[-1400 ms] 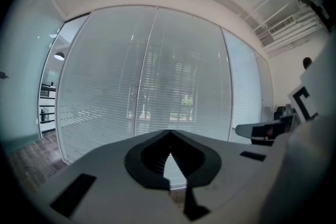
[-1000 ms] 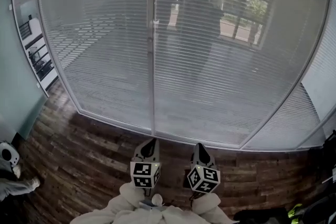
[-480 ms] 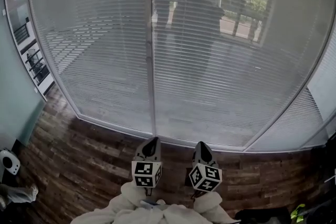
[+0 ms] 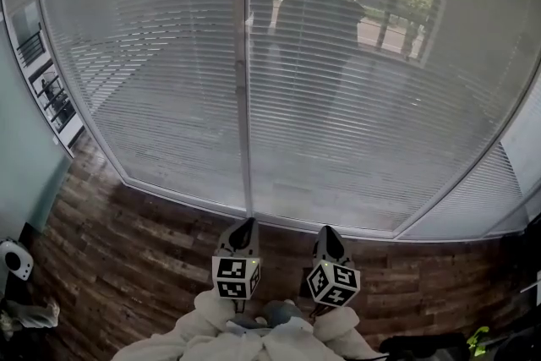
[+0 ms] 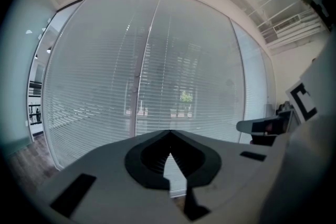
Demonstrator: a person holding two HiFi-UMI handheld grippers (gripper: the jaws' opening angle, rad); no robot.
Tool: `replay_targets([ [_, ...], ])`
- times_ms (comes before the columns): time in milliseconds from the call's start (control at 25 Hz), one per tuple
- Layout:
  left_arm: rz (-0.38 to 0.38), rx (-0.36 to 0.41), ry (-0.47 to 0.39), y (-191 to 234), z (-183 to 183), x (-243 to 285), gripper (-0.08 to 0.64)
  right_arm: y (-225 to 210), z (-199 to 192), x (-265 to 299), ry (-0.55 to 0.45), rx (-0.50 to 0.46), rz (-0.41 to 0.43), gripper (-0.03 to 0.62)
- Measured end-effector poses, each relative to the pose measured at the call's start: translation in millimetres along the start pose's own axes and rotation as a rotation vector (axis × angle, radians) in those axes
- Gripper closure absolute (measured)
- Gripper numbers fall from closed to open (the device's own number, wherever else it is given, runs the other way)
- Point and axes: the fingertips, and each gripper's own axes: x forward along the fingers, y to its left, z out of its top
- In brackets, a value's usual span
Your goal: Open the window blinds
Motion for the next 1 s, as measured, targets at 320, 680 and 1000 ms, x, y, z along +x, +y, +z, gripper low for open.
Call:
replay_targets([
  [320,0.018,-0.006,0.006,14.7,-6.7,26.1,0.558,-5.1,-6.9,31.5,0.011,-0.002,0.009,0.578],
  [680,0.038,-0.007,0.000,27.8,21.1,88.9,0.558,-13.9,24.3,97.5,0.009,-0.008,0.034,0.578],
  [1000,0.056,-0.013,-0.005,35.2,49.0,156.0,0.558,-24.5,60.0,169.5,0.003,-0.024,0.072,0.578],
])
